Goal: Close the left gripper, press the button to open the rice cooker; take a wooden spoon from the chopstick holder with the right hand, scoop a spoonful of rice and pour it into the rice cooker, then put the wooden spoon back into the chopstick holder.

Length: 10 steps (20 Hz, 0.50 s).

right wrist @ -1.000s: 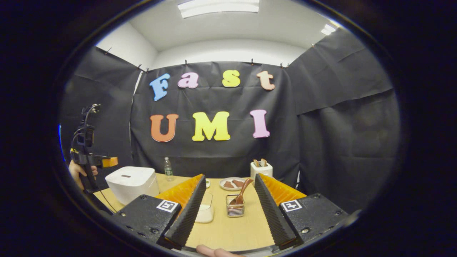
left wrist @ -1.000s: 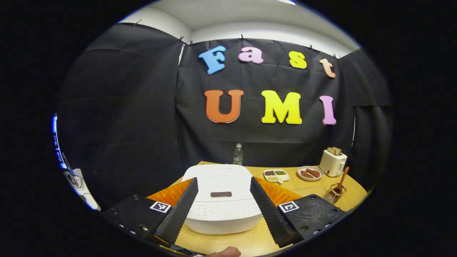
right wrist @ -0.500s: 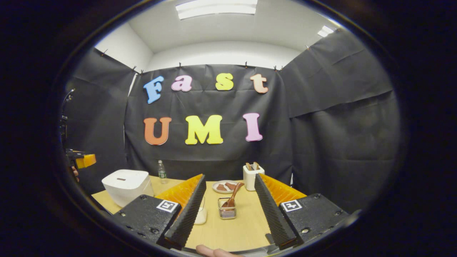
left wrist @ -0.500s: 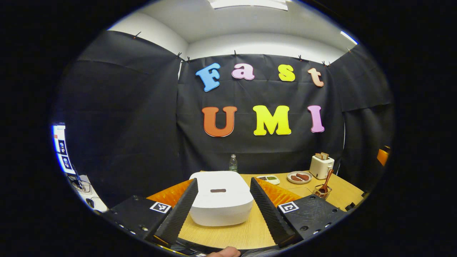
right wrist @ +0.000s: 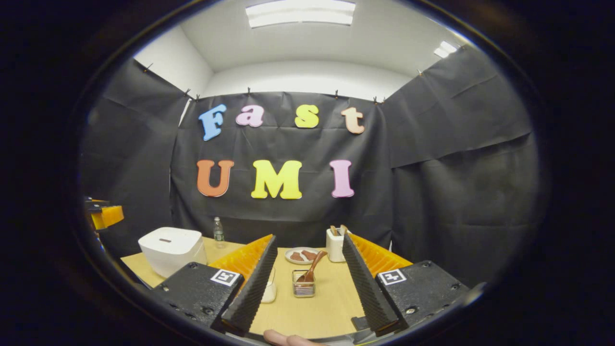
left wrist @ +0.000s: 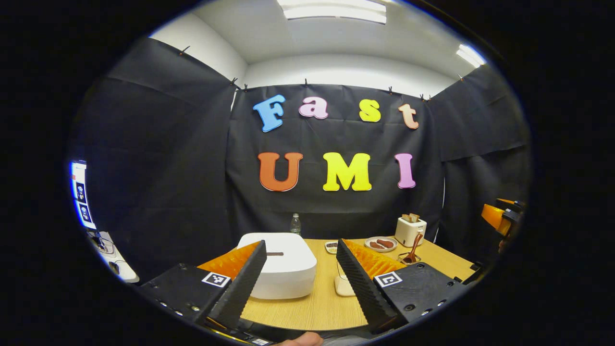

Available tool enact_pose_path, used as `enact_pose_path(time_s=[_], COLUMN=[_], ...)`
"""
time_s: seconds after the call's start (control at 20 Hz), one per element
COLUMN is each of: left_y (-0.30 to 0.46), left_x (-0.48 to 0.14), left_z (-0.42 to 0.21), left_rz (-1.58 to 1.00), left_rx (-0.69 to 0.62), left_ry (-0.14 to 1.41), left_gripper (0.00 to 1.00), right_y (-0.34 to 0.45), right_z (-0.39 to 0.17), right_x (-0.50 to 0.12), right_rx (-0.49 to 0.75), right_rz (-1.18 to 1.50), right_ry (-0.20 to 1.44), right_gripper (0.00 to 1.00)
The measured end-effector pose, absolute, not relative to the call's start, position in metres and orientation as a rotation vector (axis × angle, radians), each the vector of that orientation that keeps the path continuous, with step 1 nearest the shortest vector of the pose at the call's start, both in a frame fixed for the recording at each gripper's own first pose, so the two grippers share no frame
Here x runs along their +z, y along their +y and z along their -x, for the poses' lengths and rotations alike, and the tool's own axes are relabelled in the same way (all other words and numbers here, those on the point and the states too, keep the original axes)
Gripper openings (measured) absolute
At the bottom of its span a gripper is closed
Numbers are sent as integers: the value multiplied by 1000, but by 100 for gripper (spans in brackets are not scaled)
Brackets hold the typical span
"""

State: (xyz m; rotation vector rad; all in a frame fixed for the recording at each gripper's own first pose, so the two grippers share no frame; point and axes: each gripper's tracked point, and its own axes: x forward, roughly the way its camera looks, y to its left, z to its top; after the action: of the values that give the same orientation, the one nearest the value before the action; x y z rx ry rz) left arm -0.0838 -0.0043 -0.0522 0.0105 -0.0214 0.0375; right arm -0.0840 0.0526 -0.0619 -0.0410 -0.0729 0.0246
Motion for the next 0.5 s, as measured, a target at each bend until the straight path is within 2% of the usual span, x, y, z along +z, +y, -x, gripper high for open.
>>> enact_pose_path(time_s=[0.05, 0.25, 0.5], left_y=[-6, -7, -2], left_x=[-55, -59, -62], left_z=[86, 89, 95], left_rz=[-17, -7, -25], left_rx=[31, 12, 17], left_ry=[-21, -11, -20], left_gripper=[94, 94, 94], right_y=[53, 53, 60], right_z=[81, 76, 74], right_x=[-64, -68, -72], right_rx=[25, 20, 36], right_rz=[40, 19, -10], right_ry=[-68, -47, -34], right_gripper=[91, 88, 89])
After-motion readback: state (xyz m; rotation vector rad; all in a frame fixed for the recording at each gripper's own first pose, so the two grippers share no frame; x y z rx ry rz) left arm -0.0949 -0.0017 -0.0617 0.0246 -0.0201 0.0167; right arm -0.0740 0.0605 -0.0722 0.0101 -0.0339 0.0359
